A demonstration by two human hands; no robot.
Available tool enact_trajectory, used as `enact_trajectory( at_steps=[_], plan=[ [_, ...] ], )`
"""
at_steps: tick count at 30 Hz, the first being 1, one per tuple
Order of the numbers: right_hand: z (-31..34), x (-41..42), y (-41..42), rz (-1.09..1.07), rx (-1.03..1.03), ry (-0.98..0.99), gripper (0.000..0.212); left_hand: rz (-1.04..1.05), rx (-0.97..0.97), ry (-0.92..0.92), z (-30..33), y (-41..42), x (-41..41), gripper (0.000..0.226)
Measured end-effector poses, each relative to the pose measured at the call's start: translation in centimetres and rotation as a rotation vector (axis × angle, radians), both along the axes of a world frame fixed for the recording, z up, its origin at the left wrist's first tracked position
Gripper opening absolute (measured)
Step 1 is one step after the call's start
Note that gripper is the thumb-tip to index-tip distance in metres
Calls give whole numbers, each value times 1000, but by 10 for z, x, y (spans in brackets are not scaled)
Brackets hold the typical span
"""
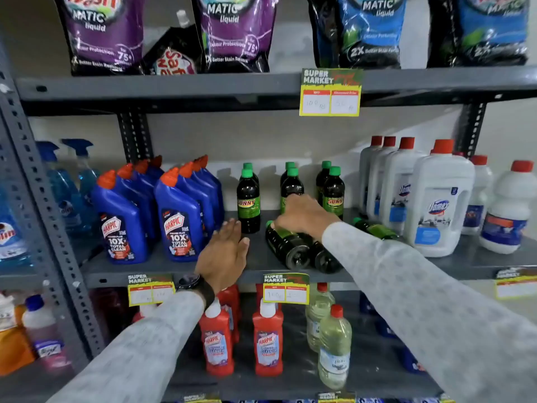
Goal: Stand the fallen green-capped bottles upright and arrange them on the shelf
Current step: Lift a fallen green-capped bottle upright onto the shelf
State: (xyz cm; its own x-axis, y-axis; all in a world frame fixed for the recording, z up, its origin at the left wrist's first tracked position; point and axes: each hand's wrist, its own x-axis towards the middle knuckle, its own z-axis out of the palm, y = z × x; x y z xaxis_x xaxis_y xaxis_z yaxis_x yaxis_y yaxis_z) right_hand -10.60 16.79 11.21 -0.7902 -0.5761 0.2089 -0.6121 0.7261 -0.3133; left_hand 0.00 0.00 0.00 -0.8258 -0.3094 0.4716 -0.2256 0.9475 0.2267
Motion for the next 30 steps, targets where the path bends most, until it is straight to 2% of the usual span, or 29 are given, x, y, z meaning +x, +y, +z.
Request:
enact_trajectory(
  at_steps=[3,5,7,9,14,18,24,30],
  plan=[
    [11,-3,-12,-7,149,-131,43,6,-51,-178,3,-9,-14,66],
    [18,0,-16,-20,235,-224,60,29,-52,-262,5,-14,-22,57],
    [17,-5,-20,-31,248,-313,74,46,-52,-305,0,-18,-26,54],
    [12,-10,-24,-45,233,-384,78,63,-48,-370,-5,-23,-28,56],
    [0,-18,-28,-70,117,-518,72,78,-81,-450,-14,-27,-32,56],
    [11,-25,-17,-34,-156,-623,49,64,-80,-453,-10,-25,-32,56],
    [16,-25,-13,-68,-733,-430,60,65,8,-454,-13,-30,-35,64],
    [-34,2,-21,-84,-816,-154,73,55,-90,-423,-11,-25,-28,57]
  ],
)
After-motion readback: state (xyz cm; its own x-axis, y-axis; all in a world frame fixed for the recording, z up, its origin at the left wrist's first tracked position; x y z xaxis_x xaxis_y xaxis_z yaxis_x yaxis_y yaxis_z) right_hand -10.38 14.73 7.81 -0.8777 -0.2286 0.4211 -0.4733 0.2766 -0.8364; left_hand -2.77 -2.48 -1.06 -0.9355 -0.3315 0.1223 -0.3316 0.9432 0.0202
